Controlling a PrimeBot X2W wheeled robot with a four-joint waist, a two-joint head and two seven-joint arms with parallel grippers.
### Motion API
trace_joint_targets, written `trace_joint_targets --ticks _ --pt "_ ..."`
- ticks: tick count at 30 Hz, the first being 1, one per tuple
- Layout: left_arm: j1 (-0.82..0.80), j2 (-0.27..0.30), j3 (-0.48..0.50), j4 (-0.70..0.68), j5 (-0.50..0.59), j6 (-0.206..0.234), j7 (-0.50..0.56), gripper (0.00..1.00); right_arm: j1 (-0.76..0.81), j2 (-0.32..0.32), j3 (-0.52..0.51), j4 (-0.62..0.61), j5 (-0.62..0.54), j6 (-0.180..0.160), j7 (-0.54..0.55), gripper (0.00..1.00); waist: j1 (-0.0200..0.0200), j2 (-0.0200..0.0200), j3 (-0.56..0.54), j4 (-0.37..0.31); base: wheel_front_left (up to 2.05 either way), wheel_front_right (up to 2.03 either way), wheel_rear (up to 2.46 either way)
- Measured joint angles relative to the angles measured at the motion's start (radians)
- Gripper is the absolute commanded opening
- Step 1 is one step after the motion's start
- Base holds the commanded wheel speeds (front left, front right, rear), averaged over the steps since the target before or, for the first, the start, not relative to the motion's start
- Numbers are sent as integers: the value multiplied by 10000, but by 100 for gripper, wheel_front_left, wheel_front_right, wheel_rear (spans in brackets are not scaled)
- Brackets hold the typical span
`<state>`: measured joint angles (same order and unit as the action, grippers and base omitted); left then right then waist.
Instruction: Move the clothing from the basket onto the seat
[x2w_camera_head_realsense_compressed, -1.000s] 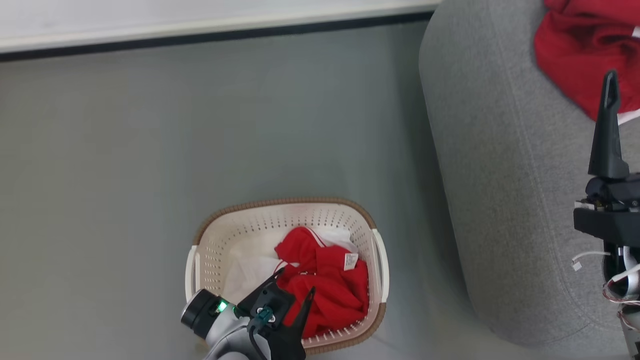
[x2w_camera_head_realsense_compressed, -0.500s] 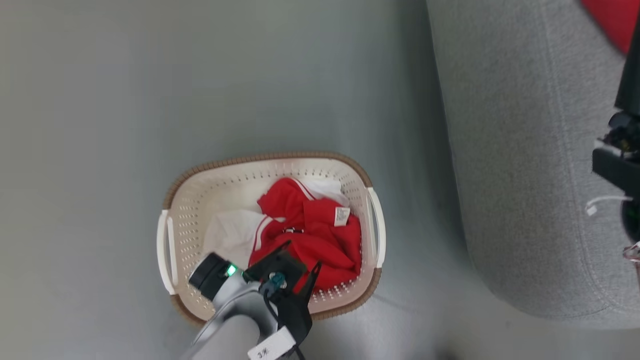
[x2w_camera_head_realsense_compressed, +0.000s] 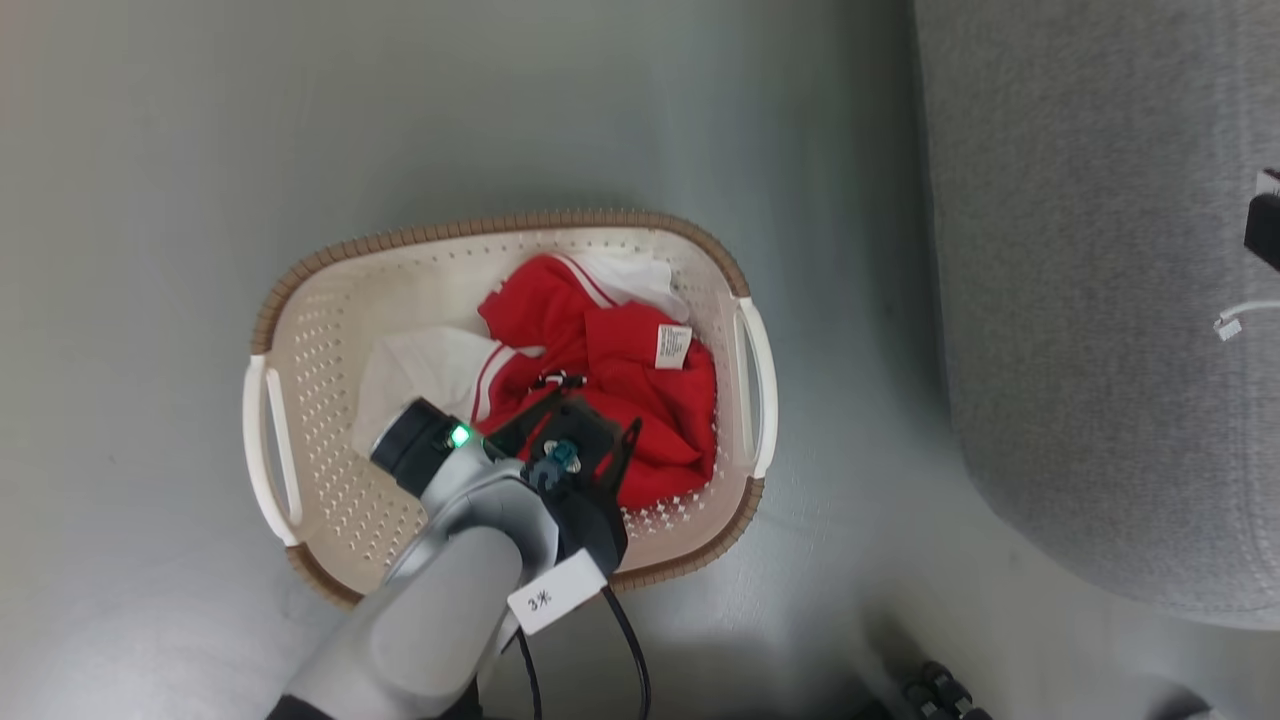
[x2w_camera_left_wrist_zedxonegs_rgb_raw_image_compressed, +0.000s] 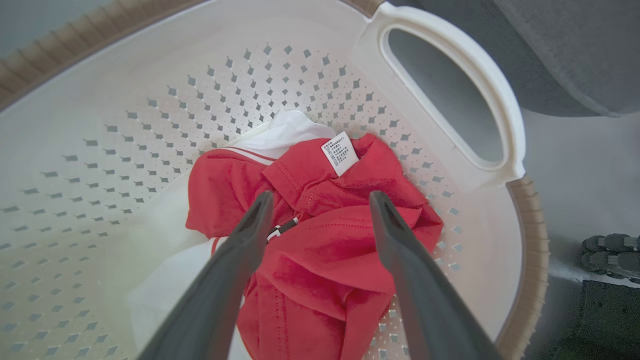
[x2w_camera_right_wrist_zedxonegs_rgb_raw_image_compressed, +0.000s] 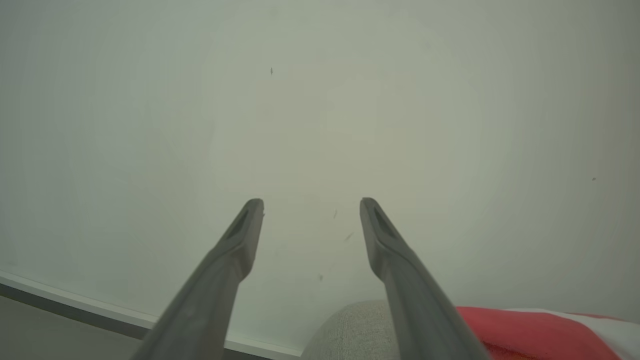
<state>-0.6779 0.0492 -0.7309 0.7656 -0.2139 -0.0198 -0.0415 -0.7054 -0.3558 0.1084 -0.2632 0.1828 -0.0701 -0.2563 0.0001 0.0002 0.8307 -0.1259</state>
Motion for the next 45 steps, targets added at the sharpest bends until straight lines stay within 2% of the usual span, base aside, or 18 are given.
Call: trace_joint_targets --ticks 9,22,27,28,29,30,31,39,45 --pt "-601 0 -274 830 -186 23 138 100 -508 144 188 395 -82 2 -2 100 1 1 1004 -85 0 0 0" --pt "-1056 -13 -46 1871 -420 341 84 100 -859 357 522 543 -151 125 -6 100 -1 -1 1261 -329 0 0 0" --pt "-1151 -10 -192 1973 -608 341 86 100 -885 366 589 694 -263 174 -8 100 -1 -1 1337 -440 0 0 0" --pt "-1151 -10 -232 1971 -721 341 86 82 -911 376 606 721 -282 176 -8 100 -1 -1 1340 -455 0 0 0" --pt "-1151 -10 -263 1965 -811 341 84 33 -947 389 627 738 -307 178 -8 100 -2 -1 1342 -469 0 0 0" --pt "-1151 -8 -301 1964 -853 332 75 19 -995 412 650 759 -336 197 -8 100 -2 -1 1341 -481 0 0 0" --pt "-1151 -8 -355 1958 -876 324 75 0 -1045 435 677 782 -339 215 -8 100 -1 -1 1338 -492 0 0 0" --pt "-1147 -8 -784 1816 -1101 198 -255 0 -1089 529 759 1212 -347 278 -15 100 -2 -1 1100 -487 0 0 0" --pt "-1144 -10 -717 1304 -1793 182 -895 0 -1078 617 913 1726 -357 441 -17 100 -2 -1 662 -368 0 0 0"
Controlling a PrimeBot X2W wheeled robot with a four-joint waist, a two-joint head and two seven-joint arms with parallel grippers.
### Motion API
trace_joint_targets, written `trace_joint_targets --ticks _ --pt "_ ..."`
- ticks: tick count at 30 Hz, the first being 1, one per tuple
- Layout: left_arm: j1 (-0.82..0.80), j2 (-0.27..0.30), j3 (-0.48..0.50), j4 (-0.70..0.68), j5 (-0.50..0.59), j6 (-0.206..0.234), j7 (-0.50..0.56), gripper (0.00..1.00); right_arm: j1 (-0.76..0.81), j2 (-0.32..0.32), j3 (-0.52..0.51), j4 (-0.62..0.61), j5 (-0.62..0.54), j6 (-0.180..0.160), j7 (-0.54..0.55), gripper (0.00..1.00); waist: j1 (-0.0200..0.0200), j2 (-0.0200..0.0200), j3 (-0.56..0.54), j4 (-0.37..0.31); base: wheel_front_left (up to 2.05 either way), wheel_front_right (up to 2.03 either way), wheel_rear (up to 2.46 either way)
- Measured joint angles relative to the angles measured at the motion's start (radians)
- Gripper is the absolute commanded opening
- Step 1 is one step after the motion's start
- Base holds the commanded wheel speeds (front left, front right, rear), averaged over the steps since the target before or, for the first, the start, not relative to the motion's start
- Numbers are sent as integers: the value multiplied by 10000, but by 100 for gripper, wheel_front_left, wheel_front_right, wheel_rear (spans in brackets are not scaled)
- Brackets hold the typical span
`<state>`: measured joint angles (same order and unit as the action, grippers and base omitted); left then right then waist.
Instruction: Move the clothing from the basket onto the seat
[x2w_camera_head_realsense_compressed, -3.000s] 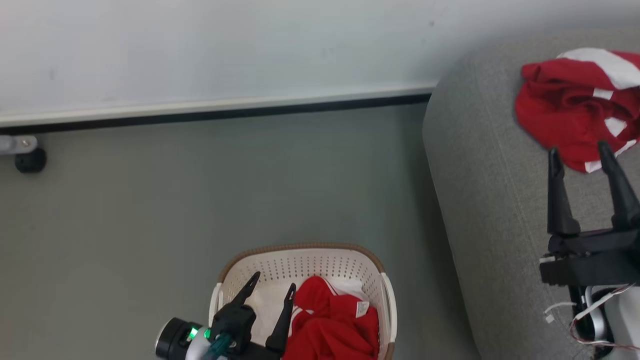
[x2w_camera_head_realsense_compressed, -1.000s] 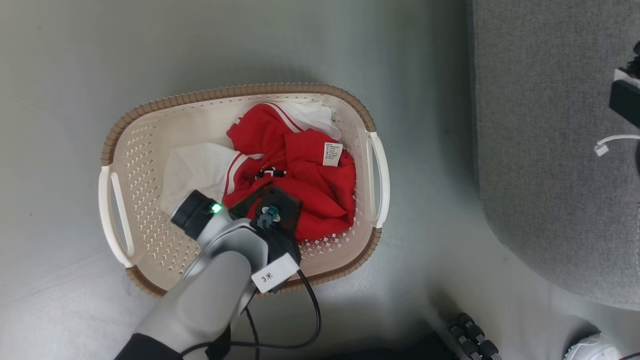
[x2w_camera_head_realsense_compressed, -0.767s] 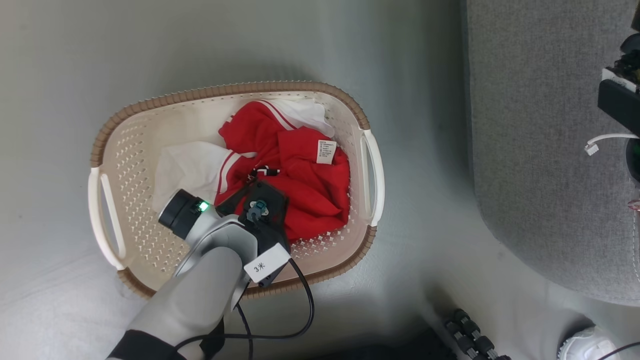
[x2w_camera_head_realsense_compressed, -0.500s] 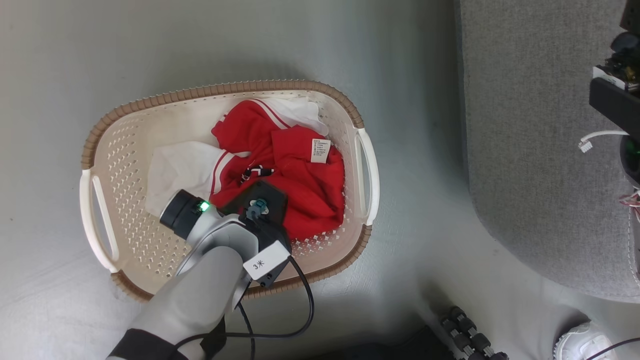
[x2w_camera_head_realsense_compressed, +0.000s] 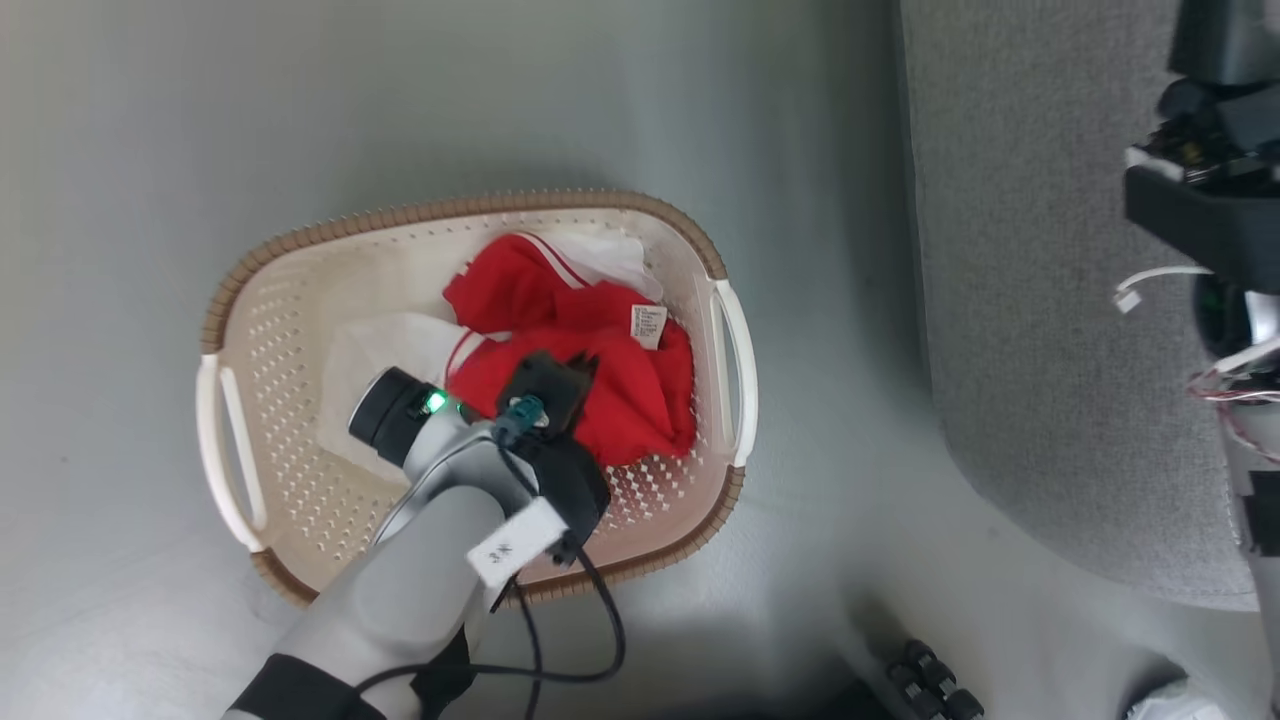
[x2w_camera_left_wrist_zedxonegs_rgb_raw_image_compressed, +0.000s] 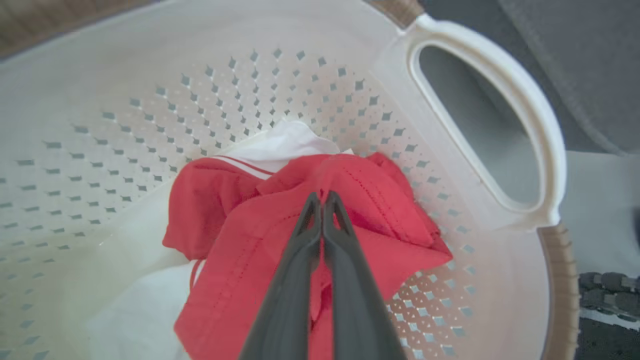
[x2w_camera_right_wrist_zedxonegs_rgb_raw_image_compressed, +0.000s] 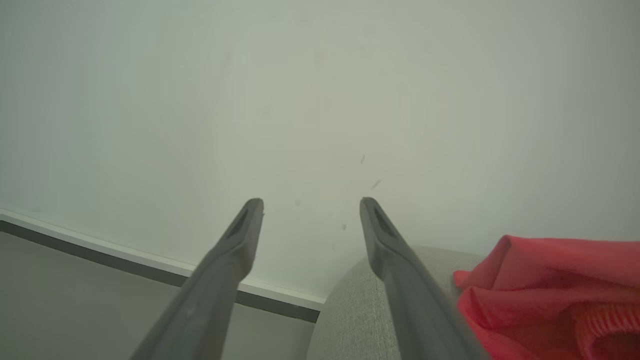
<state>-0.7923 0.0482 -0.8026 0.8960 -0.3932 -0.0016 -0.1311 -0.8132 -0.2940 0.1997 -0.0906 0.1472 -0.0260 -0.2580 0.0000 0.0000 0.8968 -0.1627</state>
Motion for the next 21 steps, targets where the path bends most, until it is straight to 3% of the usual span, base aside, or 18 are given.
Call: trace_joint_targets --ticks 6,21 --pt "-14 -8 372 -380 -656 -2 -901 0 374 134 339 646 0 180 0 100 0 0 -636 209 0 0 0" --pt "-260 -36 1227 -1005 -1103 -173 -1185 0 1777 385 347 1850 174 263 2 100 -1 0 -2421 1046 0 0 0"
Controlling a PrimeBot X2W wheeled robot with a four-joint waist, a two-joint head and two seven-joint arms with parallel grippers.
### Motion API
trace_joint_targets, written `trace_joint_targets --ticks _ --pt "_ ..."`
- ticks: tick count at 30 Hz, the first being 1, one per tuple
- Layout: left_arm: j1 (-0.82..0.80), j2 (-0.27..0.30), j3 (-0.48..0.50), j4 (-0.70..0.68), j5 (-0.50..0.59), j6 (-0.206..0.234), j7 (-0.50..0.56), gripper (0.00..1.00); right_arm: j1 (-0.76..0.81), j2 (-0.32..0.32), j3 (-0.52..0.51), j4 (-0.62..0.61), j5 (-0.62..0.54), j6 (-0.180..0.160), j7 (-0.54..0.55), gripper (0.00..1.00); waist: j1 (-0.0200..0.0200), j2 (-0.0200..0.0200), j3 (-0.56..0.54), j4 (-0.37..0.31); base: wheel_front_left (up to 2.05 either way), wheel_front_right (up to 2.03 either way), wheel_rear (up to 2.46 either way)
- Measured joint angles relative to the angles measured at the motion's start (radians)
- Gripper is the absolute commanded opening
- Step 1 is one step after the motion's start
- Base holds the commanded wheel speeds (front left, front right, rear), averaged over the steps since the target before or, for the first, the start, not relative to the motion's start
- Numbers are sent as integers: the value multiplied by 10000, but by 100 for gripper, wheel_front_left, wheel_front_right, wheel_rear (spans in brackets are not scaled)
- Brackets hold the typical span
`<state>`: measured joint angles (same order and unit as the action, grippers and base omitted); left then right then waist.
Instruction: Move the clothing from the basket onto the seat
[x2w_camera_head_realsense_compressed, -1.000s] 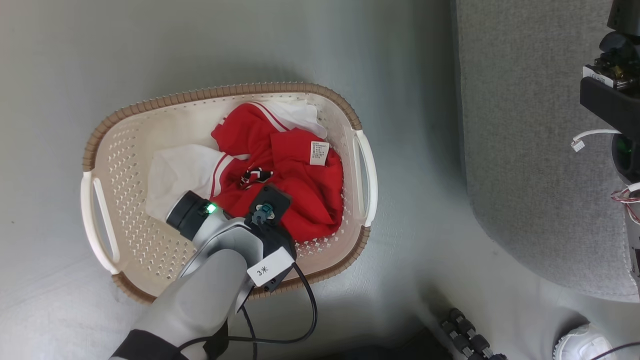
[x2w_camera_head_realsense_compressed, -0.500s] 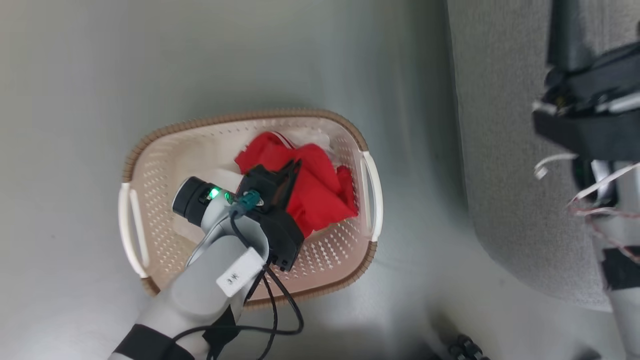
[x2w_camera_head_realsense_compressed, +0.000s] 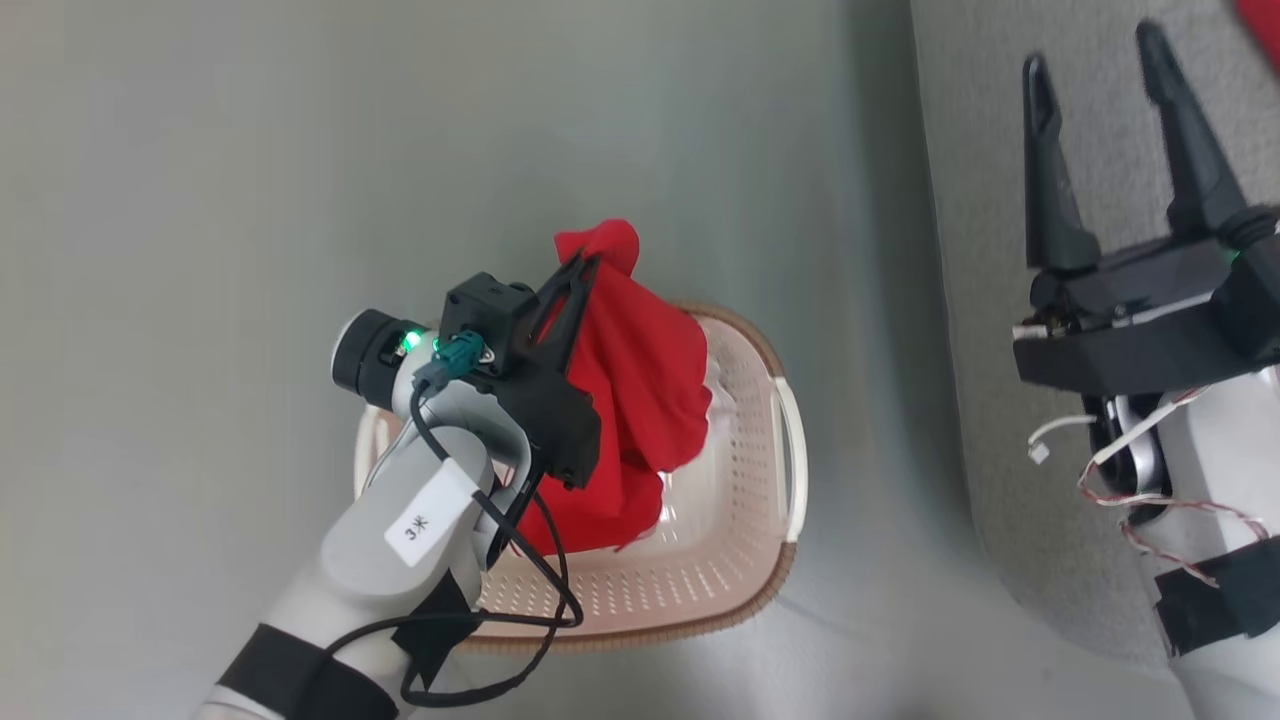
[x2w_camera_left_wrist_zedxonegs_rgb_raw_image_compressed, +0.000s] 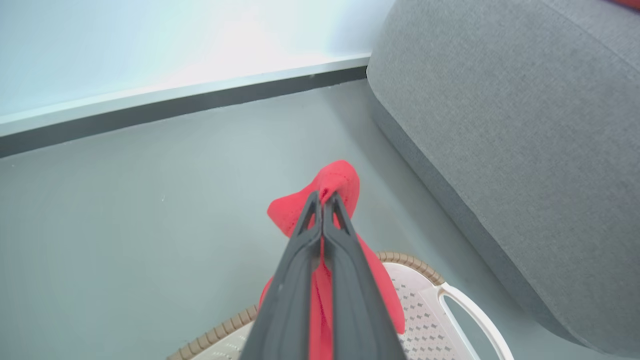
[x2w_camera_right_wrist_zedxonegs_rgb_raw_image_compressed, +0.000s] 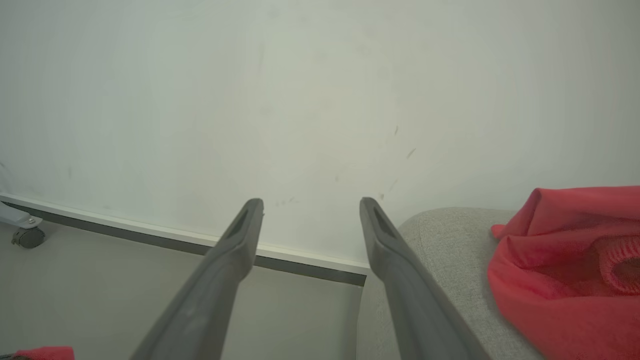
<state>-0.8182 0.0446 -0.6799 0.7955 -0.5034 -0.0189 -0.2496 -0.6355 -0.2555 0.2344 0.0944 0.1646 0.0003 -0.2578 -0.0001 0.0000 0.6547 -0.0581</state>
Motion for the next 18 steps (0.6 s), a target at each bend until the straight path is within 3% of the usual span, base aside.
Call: trace_joint_targets --ticks 18 --pt "34 811 800 -2023 205 -163 -2 0 1419 637 -21 1490 466 46 8 100 0 -1 -2722 595 0 0 0"
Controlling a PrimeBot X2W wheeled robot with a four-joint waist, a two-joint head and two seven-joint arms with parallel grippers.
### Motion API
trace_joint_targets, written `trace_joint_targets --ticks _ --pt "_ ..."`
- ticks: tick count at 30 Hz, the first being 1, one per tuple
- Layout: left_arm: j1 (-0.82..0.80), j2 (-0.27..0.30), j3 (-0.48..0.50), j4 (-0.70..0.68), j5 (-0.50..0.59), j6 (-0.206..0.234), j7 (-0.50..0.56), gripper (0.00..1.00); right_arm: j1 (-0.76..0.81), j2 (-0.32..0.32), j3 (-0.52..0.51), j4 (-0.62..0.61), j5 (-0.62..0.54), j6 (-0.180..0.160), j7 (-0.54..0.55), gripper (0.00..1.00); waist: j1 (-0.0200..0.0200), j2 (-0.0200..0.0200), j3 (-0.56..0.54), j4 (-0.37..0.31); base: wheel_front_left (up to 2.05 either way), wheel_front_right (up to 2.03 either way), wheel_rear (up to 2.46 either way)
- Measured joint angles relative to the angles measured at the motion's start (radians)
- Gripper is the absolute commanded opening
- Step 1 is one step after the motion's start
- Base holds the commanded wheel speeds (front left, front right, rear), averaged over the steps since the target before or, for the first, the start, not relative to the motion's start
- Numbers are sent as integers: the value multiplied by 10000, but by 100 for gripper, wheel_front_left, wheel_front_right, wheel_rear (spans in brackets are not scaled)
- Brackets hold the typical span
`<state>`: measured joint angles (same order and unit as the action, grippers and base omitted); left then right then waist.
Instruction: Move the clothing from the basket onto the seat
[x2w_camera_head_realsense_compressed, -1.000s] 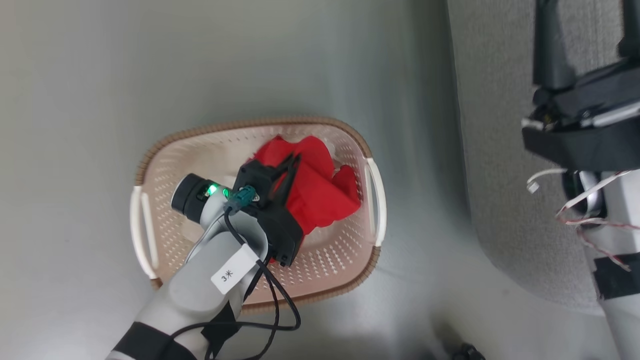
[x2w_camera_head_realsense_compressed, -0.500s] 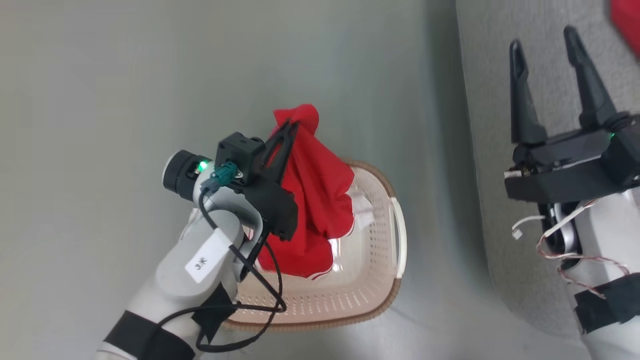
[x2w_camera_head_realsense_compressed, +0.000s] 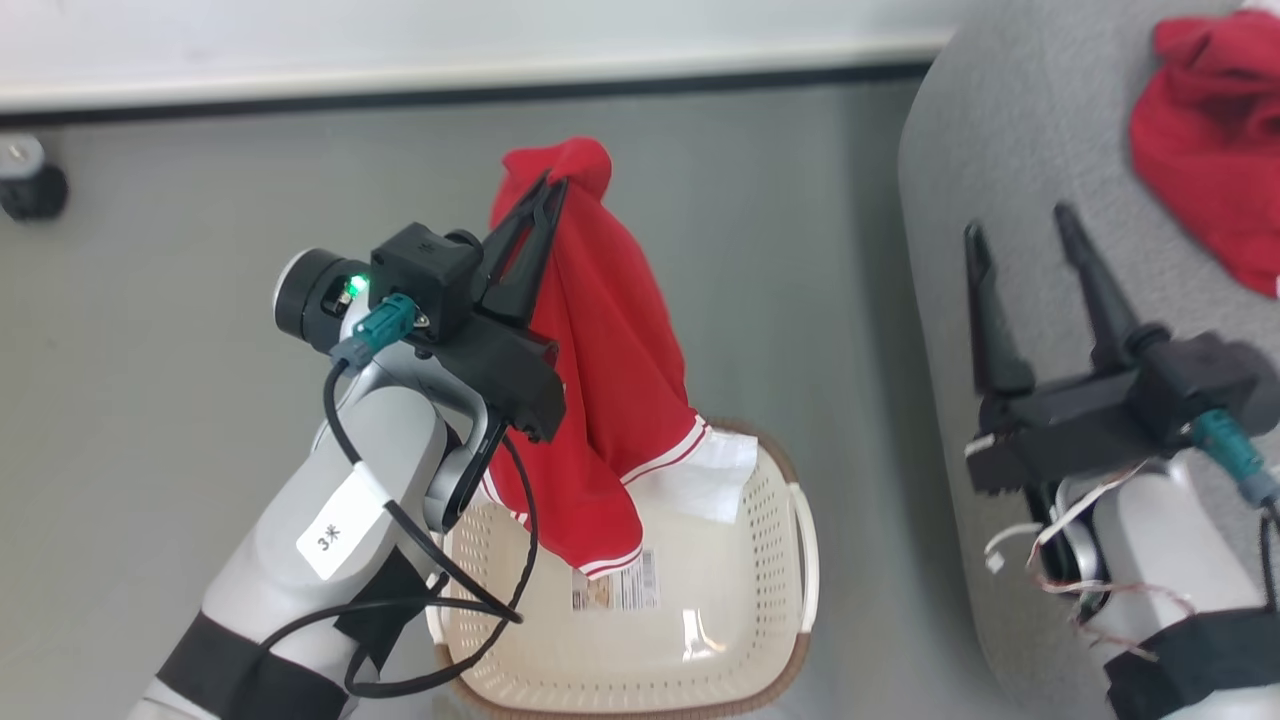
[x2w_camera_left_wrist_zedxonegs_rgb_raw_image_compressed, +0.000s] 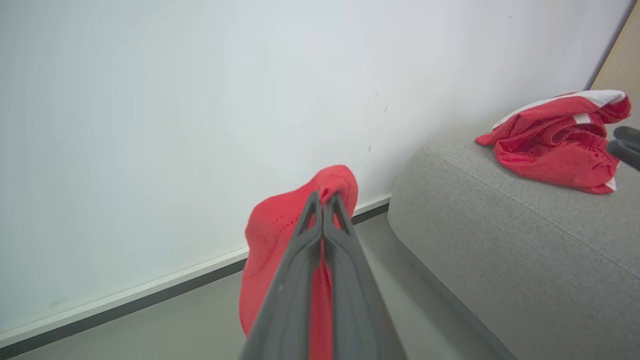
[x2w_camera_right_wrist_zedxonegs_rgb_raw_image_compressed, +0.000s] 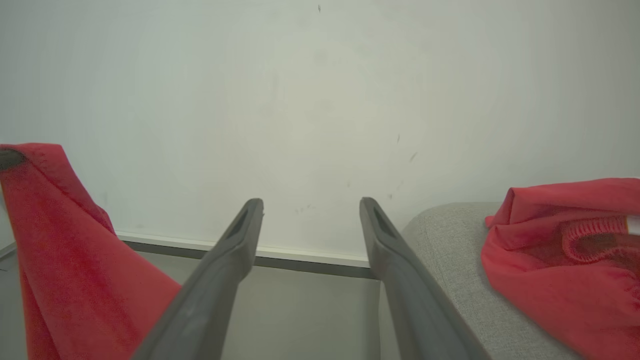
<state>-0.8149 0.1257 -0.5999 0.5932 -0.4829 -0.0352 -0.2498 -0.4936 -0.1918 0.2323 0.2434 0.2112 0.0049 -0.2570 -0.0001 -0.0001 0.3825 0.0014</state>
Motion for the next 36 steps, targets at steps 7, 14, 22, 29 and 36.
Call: trace_joint_targets --ticks 7,14,22,29,36 --pt "51 -46 290 -424 -17 13 0 0 432 278 313 635 2 219 2 100 0 0 -995 -38 0 0 0" --pt "96 -198 332 -523 -42 0 0 0 721 443 698 1218 2 548 2 100 0 0 -1982 -129 0 0 0" --pt "221 -410 46 -418 -36 -113 -2 0 833 493 1290 2079 2 928 4 100 0 0 -3110 -168 0 0 0" --pt "239 -602 -253 -548 -27 -178 6 0 843 836 1967 2606 121 1099 4 100 0 -1 -3991 -87 0 0 0" --pt "245 -713 -725 -715 12 -176 330 0 837 1170 2633 3152 600 1187 4 100 1 0 -4423 145 0 0 0"
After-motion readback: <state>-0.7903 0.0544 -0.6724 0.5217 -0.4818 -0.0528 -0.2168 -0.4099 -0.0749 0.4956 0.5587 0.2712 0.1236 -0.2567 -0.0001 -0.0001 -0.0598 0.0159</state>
